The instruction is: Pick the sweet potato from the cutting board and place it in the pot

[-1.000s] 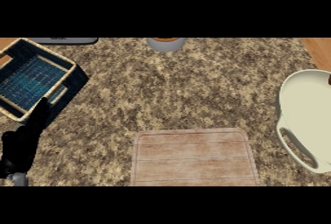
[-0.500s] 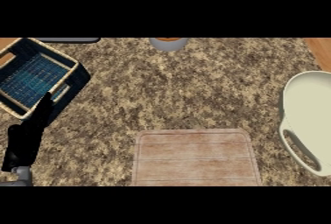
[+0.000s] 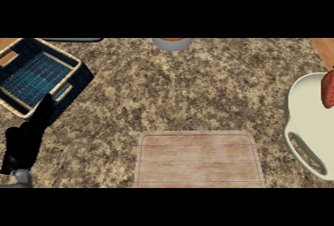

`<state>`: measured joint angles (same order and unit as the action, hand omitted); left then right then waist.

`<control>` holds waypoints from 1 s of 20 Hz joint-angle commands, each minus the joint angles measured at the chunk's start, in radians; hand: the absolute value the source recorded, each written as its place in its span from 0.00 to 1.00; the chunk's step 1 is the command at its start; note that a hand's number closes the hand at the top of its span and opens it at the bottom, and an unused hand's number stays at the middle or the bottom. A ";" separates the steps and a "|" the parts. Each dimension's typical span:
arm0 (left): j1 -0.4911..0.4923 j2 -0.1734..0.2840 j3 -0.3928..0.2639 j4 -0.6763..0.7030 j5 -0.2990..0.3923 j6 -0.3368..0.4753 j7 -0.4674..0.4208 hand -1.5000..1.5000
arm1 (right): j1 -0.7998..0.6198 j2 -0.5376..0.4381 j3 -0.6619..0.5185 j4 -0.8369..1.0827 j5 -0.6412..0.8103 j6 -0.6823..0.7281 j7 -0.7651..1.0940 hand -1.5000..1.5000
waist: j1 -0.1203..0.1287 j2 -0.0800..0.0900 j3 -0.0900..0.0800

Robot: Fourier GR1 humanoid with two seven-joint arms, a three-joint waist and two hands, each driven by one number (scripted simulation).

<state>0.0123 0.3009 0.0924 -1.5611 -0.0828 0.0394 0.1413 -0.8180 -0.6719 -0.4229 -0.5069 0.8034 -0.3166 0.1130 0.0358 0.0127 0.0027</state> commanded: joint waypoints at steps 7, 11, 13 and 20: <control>0.006 -0.010 0.005 0.023 -0.014 -0.002 -0.022 0.50 | -0.048 0.038 -0.165 0.043 -0.186 -0.179 -0.314 0.00 | -0.001 -0.001 0.002; 0.014 0.010 0.041 0.044 0.007 -0.019 -0.041 0.50 | -0.093 0.042 -0.251 -0.019 -0.309 -0.149 -0.338 0.00 | -0.022 -0.012 -0.002; -0.031 0.008 0.025 0.024 -0.015 -0.007 0.025 0.50 | -0.085 0.046 -0.271 -0.010 -0.351 -0.128 -0.358 0.00 | -0.023 -0.010 -0.001; 0.027 0.012 0.082 0.063 0.009 -0.027 -0.046 0.50 | 0.102 0.076 -0.275 -0.233 -0.495 0.092 -0.297 0.00 | -0.053 -0.020 -0.004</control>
<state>0.0342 0.3012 0.1349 -1.5472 -0.0901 0.0242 0.1303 -0.7998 -0.6288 -0.6904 -0.6238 0.3814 -0.3063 -0.2023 -0.0027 -0.0033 -0.0001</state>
